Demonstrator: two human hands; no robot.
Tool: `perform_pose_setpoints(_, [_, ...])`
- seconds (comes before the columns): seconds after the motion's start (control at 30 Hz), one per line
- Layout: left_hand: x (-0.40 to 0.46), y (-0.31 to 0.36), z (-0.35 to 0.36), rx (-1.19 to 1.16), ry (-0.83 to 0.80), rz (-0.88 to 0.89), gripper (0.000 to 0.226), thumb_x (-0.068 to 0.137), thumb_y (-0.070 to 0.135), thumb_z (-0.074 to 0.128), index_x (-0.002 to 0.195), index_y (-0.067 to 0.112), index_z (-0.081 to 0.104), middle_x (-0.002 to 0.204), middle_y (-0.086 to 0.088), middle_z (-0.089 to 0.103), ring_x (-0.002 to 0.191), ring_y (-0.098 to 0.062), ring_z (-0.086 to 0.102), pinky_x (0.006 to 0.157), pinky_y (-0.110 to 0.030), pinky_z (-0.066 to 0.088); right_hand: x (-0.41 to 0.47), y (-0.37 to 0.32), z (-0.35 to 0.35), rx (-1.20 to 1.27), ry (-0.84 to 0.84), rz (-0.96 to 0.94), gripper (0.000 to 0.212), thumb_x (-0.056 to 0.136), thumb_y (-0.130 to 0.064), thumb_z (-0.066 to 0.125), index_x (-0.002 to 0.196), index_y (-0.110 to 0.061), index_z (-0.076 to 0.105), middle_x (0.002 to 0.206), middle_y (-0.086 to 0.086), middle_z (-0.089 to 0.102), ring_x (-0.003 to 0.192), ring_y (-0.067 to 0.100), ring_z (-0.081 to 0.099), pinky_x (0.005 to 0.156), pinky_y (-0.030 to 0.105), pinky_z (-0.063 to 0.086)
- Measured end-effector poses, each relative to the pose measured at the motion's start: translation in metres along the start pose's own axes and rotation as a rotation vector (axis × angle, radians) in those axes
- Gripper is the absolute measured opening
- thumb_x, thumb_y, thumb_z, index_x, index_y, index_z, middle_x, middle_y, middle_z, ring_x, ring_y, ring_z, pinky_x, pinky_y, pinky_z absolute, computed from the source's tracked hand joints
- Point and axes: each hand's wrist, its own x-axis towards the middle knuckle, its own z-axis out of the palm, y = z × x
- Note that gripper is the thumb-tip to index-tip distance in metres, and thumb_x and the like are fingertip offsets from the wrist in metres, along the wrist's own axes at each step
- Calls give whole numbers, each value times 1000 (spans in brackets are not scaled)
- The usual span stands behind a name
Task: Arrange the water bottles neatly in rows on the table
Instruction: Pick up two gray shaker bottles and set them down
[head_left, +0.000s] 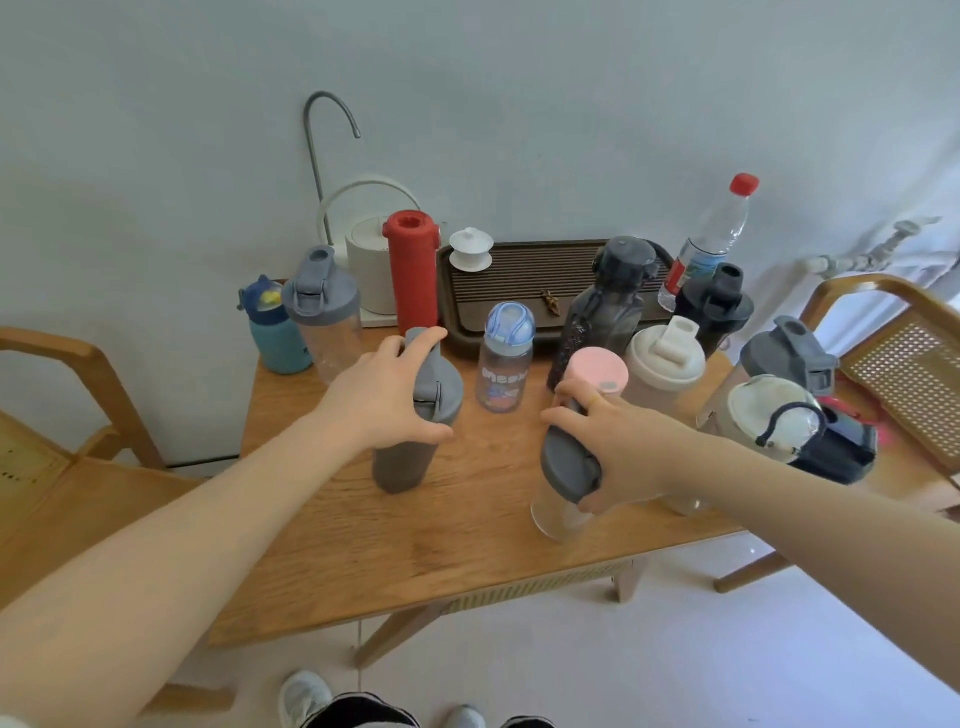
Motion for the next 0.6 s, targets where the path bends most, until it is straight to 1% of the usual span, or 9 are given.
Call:
perform_pose_setpoints(0.03, [-1, -2, 0, -20, 13, 0, 103, 64, 49, 74, 142, 39, 6, 139, -5, 34, 120, -25, 42, 86, -41, 48, 2, -3, 0, 4, 23, -17, 93, 65, -50, 73, 138, -30, 19, 148, 4, 9, 130, 33, 31, 94, 41, 46])
perform_pose_setpoints(0.13, [-9, -13, -6, -128, 72, -2, 99, 65, 40, 75, 141, 38, 12, 142, -1, 32, 123, -23, 40, 90, -39, 46, 17, -20, -4, 34, 100, -77, 88, 63, -51, 73, 133, -29, 25, 138, 4, 20, 115, 31, 42, 86, 41, 48])
perform_pose_setpoints(0.2, [-17, -22, -15, -202, 174, -22, 97, 64, 36, 76, 140, 38, 16, 143, 0, 32, 125, -22, 39, 91, -36, 43, 35, -34, -15, 84, 165, -108, 84, 63, -48, 72, 131, -28, 27, 136, 4, 22, 112, 30, 43, 85, 41, 48])
perform_pose_setpoints(0.3, [-28, -40, -32, -289, 283, -59, 97, 63, 34, 78, 140, 38, 19, 145, 1, 30, 128, -21, 36, 94, -34, 37, 67, -60, -36, 107, 213, -168, 81, 64, -46, 72, 130, -25, 29, 137, 7, 21, 111, 35, 43, 86, 47, 48])
perform_pose_setpoints(0.37, [-38, -52, -38, -298, 297, -78, 96, 64, 33, 78, 140, 38, 19, 145, 1, 31, 128, -20, 36, 92, -31, 35, 85, -76, -44, 74, 209, -204, 81, 64, -46, 72, 130, -24, 30, 139, 8, 20, 112, 37, 42, 85, 48, 48])
perform_pose_setpoints(0.47, [-53, -70, -44, -313, 286, -91, 95, 66, 32, 78, 141, 37, 19, 145, 2, 31, 129, -18, 34, 94, -28, 32, 103, -93, -42, 49, 170, -214, 80, 66, -46, 71, 130, -24, 28, 141, 7, 17, 117, 37, 39, 85, 48, 48])
perform_pose_setpoints(0.53, [-59, -81, -49, -352, 313, -93, 93, 67, 29, 78, 141, 36, 21, 139, 7, 32, 122, -10, 35, 93, -24, 29, 110, -98, -42, 37, 143, -214, 82, 67, -47, 71, 133, -27, 25, 145, 6, 13, 120, 36, 38, 87, 48, 48])
perform_pose_setpoints(0.6, [-61, -91, -57, -377, 350, -96, 91, 68, 26, 78, 141, 34, 23, 129, 14, 32, 114, -1, 31, 92, -19, 27, 115, -99, -49, 39, 63, -203, 92, 68, -50, 72, 139, -30, 17, 151, 5, 7, 127, 37, 33, 94, 50, 45])
